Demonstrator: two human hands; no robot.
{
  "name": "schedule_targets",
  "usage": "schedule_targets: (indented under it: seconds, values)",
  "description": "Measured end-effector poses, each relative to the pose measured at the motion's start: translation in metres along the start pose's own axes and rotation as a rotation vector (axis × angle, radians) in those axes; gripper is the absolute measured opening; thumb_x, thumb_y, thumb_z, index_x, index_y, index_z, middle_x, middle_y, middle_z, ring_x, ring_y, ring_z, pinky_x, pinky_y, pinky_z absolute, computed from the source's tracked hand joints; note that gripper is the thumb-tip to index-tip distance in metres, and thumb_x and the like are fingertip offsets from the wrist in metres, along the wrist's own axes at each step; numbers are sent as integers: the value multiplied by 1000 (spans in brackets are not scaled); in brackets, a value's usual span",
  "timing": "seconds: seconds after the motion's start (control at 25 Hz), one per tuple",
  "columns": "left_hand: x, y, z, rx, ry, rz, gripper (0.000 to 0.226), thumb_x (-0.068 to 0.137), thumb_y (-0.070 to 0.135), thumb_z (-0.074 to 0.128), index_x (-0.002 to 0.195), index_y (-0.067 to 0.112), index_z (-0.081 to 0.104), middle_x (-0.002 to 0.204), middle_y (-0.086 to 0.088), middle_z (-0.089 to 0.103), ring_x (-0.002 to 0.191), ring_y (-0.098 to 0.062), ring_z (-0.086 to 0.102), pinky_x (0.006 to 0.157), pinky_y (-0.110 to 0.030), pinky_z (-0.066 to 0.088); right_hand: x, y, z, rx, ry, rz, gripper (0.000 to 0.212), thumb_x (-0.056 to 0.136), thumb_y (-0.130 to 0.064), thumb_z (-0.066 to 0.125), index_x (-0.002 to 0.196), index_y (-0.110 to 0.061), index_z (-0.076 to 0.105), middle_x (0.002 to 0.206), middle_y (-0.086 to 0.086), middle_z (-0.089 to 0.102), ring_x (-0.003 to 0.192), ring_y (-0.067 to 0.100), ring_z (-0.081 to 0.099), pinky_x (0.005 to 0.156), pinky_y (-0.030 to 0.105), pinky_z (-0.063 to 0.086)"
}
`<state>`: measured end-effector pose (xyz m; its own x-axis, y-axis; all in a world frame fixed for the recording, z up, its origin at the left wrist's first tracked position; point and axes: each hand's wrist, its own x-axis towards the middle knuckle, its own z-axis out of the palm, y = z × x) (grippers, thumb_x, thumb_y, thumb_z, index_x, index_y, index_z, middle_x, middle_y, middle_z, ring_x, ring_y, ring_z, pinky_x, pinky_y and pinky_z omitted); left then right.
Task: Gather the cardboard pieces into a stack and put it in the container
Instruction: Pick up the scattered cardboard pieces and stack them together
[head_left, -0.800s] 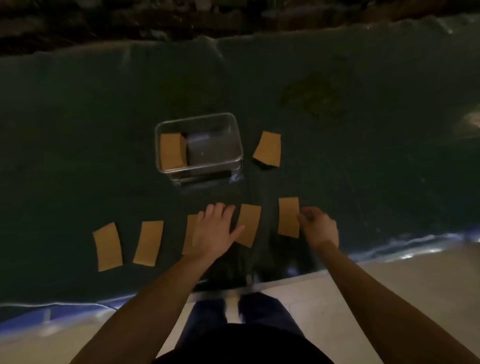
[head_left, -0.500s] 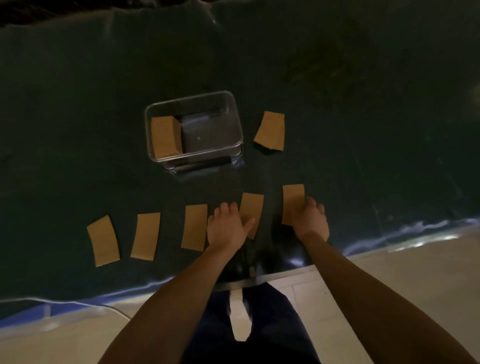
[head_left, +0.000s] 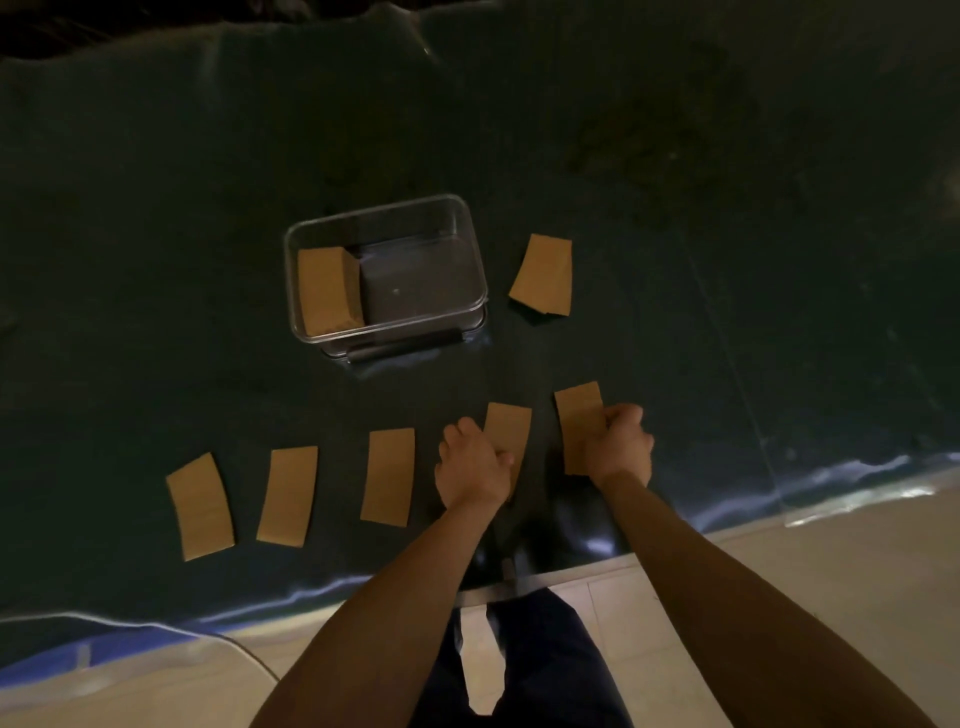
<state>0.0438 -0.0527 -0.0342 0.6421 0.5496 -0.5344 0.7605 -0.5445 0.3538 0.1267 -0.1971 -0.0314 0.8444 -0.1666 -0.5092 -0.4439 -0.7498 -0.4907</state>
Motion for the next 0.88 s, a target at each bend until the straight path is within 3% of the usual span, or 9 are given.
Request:
schedule_targets:
  seconds: [0.08, 0.16, 0.24, 0.32, 0.4, 0.48, 0.68, 0.8, 0.88]
  values:
    - [6, -2, -5, -125, -61, -44, 28, 91, 27, 65, 110, 16, 48, 113, -7, 58, 109, -28, 59, 82, -39, 51, 1, -1, -3, 75, -73, -7, 25, 88, -5, 51, 111, -15, 48, 109, 15, 62, 107, 40, 59, 81, 39, 47]
    - [11, -8, -13, -358, -131, -88, 14, 93, 20, 63, 98, 21, 50, 104, -4, 63, 100, -23, 63, 77, -33, 48, 0, -1, -6, 91, -167, -33, 34, 87, -1, 52, 119, -13, 56, 114, 15, 65, 108, 37, 61, 86, 39, 50]
    - [8, -13, -24, -653, -183, -126, 15, 91, 16, 67, 97, 23, 56, 105, -3, 66, 92, -17, 63, 74, -26, 47, -10, -4, -7, 195, -288, -54, 35, 88, 2, 53, 116, -18, 61, 115, 15, 66, 104, 32, 62, 88, 42, 53]
    - [1, -17, -34, -819, -225, -125, 18, 91, 16, 69, 101, 26, 59, 106, -2, 68, 83, -11, 61, 65, -22, 45, -26, -10, -6, 415, -424, -26, 33, 90, 3, 54, 107, -25, 61, 108, 9, 67, 97, 26, 63, 80, 38, 53]
    - [-6, -23, -41, -845, -225, -109, 16, 91, 17, 69, 100, 27, 62, 105, -1, 69, 81, -9, 61, 62, -20, 44, -43, -18, -1, 611, -549, 25, 35, 91, 2, 52, 111, -24, 62, 105, 7, 68, 95, 24, 64, 75, 37, 52]
    - [-12, -31, -44, -797, -187, -80, 14, 91, 19, 70, 101, 25, 63, 102, 2, 69, 86, -10, 63, 66, -20, 46, -58, -25, 6, 687, -616, 52, 32, 93, -4, 50, 118, -20, 62, 111, 10, 67, 102, 29, 63, 80, 42, 53]
    - [-27, -47, -48, -736, -114, -1, 7, 91, 24, 71, 96, 22, 67, 97, 3, 70, 88, -11, 65, 72, -19, 48, -89, -42, 18, 558, -618, -62, 8, 96, -22, 56, 102, -26, 60, 114, 11, 66, 102, 27, 64, 86, 44, 55]
    - [-34, -51, -48, -699, -95, 40, 11, 91, 28, 70, 82, 30, 63, 88, 7, 69, 84, -10, 65, 71, -22, 49, -100, -46, 24, 538, -586, -57, 10, 93, -24, 63, 101, -28, 58, 107, 6, 66, 93, 20, 65, 68, 30, 54]
    - [-36, -52, -47, -656, -91, 91, 13, 90, 29, 70, 80, 29, 63, 84, 7, 69, 84, -12, 66, 74, -27, 51, -103, -47, 29, 584, -584, 5, 16, 92, -21, 64, 106, -26, 58, 102, 7, 66, 88, 20, 65, 62, 31, 54]
